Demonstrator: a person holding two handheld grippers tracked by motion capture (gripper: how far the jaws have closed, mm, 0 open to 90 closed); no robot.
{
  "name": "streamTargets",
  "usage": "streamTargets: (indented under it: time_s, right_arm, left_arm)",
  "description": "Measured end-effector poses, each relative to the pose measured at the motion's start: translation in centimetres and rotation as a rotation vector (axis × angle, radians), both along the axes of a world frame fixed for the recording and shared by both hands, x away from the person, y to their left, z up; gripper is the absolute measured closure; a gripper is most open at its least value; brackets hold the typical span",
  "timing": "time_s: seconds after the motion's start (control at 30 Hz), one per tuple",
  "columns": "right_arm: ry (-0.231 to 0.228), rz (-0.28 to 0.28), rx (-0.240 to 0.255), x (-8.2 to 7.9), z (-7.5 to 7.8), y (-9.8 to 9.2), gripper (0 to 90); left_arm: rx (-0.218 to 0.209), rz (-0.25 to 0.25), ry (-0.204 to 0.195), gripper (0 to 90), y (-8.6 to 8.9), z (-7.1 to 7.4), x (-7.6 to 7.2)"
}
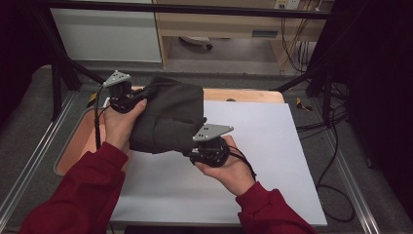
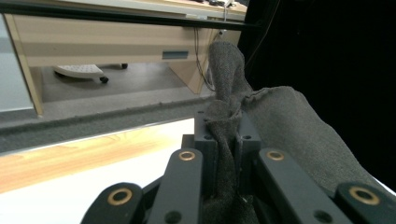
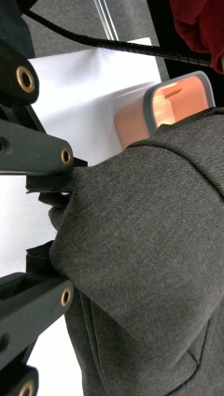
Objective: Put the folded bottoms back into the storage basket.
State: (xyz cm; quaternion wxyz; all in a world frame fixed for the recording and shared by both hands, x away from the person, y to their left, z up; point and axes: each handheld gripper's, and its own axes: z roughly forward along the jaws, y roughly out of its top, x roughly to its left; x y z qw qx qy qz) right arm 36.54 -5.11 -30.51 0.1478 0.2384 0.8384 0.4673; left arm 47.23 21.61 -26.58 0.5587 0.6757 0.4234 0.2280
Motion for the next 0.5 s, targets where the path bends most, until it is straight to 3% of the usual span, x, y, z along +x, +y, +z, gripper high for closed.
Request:
streamTargets:
  time_s: [0.1, 0.5]
  right_arm:
    - [-0.001, 0.008, -0.009, 0.3, 0.3, 0.8, 68.4]
    - [-0.004, 0.046, -0.014, 1.3, 0.5, 5.5, 68.4]
  left_arm:
    - [0.027, 0.015, 0.0, 83.6, 0.5, 0.0, 0.1]
    - [0.04, 0.077, -0.007, 83.5, 5.1, 0.3, -0.2]
